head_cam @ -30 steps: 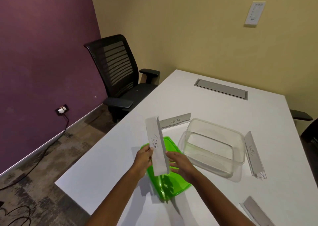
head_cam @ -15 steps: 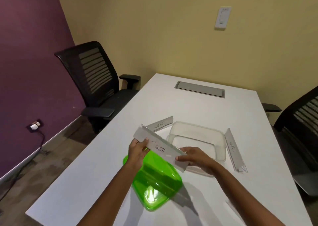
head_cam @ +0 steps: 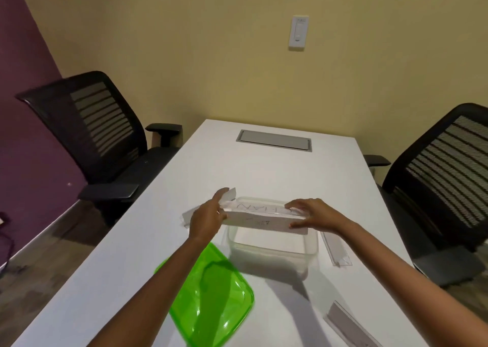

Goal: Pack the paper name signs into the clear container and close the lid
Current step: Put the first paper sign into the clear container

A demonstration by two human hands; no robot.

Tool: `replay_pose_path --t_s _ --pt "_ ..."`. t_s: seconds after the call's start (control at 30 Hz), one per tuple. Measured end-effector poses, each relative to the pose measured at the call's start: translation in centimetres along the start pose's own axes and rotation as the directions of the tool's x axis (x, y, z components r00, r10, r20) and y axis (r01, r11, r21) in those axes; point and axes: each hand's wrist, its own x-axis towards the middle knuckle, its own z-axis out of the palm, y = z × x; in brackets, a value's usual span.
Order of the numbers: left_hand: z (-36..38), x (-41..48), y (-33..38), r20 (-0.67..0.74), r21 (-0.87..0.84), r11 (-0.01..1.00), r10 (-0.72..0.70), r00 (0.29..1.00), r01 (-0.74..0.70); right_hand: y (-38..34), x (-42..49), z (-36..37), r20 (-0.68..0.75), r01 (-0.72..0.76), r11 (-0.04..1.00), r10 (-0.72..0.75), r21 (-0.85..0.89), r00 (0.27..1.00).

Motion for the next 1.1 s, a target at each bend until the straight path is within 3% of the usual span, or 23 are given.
replay_pose_path --t_s 0.13,0.4,1.1 --pt "2.1 2.2 1.4 0.126 0.324 0.943 0.040 0.991 -0.079 1.4 1.6 -0.3 0.041 0.003 0.950 0.011 -0.313 0.999" --pt "6.2 5.8 3.0 0.291 0.603 0.787 -0.062 0.955 -0.132 4.2 5.1 1.3 0.154 -0.024 0.900 0.101 -0.436 0.983" --pt "13.3 7.9 2.6 0.383 0.768 0.615 -0.215 0.899 -0.180 6.7 9.1 6.9 0.283 -0.062 0.841 0.249 -0.538 0.926"
